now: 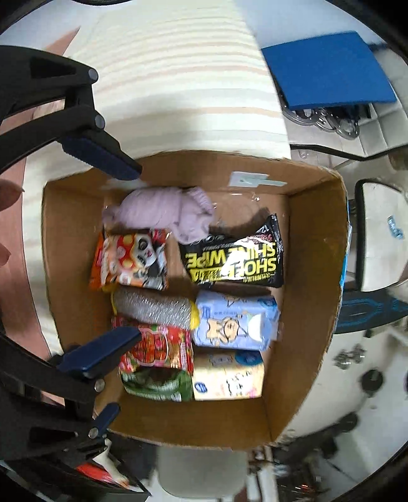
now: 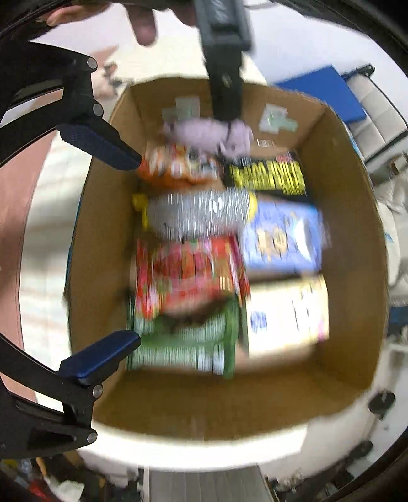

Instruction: Organize soft objects

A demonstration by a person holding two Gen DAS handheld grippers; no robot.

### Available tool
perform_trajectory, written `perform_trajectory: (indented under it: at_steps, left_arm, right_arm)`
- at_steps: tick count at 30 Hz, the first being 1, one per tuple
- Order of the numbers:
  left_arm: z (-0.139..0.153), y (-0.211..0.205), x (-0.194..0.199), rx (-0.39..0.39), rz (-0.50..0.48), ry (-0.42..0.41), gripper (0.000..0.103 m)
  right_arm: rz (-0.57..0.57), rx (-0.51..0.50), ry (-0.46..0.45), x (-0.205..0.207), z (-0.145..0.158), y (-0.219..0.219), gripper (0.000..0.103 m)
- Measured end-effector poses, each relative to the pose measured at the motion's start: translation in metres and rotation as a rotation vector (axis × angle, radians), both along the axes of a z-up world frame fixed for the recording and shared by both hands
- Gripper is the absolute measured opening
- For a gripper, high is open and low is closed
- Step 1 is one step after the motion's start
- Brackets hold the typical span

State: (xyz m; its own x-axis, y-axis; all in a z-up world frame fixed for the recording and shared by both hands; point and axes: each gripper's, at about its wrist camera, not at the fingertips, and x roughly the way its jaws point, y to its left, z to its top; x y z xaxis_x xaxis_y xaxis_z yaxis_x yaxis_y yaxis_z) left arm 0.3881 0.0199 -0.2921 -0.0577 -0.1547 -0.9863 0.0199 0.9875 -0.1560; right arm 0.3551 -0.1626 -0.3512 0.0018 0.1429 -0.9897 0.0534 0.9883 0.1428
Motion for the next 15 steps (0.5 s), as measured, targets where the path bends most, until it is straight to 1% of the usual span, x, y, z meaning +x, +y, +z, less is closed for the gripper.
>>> perform_trajectory:
  at_steps: [2,3,8,11,15]
  left_arm:
    - [0.006,-0.001,-0.013,0.006,0.014,-0.039,0.096]
    - [0.005,0.000,-0.014,0.016,0.017,-0.054,0.096]
    - [0.020,0.000,-0.053,0.050,0.054,-0.162,0.096]
    - [0.028,0.000,-0.070,0.082,0.059,-0.214,0.096]
    - [0.033,-0.001,-0.082,0.112,0.072,-0.258,0.096]
  right_arm:
    - [-0.008,-0.032,-0.022,-0.006,0.007,-0.013,0.103]
    - [-0.016,-0.045,-0.036,-0.008,0.011,-0.019,0.103]
    - [-0.051,-0.077,-0.088,-0.025,0.033,-0.040,0.103]
    - [-0.061,-0.087,-0.108,-0.034,0.038,-0.041,0.103]
    - [-0.054,-0.099,-0.132,-0.045,0.050,-0.039,0.103]
